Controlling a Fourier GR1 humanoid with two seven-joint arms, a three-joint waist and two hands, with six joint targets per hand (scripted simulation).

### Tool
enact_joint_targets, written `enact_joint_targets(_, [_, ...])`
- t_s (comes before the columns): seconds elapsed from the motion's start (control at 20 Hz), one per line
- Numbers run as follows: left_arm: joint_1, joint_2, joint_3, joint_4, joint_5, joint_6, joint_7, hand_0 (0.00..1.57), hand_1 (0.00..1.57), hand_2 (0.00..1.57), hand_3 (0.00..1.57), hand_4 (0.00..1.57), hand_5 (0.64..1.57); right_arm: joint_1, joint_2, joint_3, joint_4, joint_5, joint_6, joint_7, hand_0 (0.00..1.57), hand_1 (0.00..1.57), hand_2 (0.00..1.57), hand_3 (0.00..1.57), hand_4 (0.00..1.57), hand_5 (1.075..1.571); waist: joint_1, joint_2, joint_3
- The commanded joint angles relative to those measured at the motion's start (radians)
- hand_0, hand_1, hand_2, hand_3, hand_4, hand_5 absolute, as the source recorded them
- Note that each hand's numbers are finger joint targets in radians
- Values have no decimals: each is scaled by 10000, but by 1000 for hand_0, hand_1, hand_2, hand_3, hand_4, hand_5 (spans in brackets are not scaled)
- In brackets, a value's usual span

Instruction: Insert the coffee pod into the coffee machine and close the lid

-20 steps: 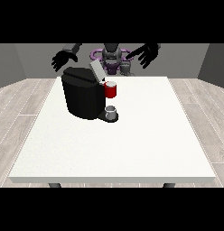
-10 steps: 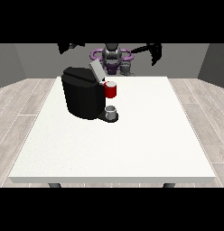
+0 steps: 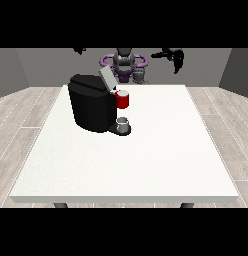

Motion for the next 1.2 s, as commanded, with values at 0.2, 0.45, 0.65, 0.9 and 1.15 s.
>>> enact_joint_targets(0.2, [1438, -461, -582, -1795, 624, -185, 153, 0, 0, 0, 0, 88, 1571, -271, 216, 377, 514, 835, -215, -434, 0, 0, 0, 0, 0, 1571, 665, 405, 5])
enact_joint_targets(0.45, [1978, -543, -1528, -3165, 1476, 223, 1241, 0, 0, 0, 0, 0, 1571, -862, -93, -347, 1453, -48, 673, -468, 0, 0, 0, 0, 0, 1571, 727, 635, 7])
enact_joint_targets(0.65, [2129, -542, -1378, -3634, 1684, 614, 870, 0, 0, 0, 0, 0, 1571, -1691, -32, -587, 1852, -259, 651, -254, 0, 0, 0, 0, 0, 1571, 541, 1445, 4])
enact_joint_targets(0.9, [2596, -524, -1757, -5145, 1860, -7, 1868, 0, 0, 0, 0, 0, 1571, -2297, -308, -1105, 3016, -173, 600, -847, 0, 0, 0, 0, 0, 1571, 1148, 1745, 7])
enact_joint_targets(1.15, [2766, -530, -1933, -5421, 1575, 914, 1503, 0, 0, 0, 0, 0, 1571, -2735, 245, -473, 3151, 496, 223, -1380, 0, 0, 0, 0, 0, 1571, 483, 2451, 4])
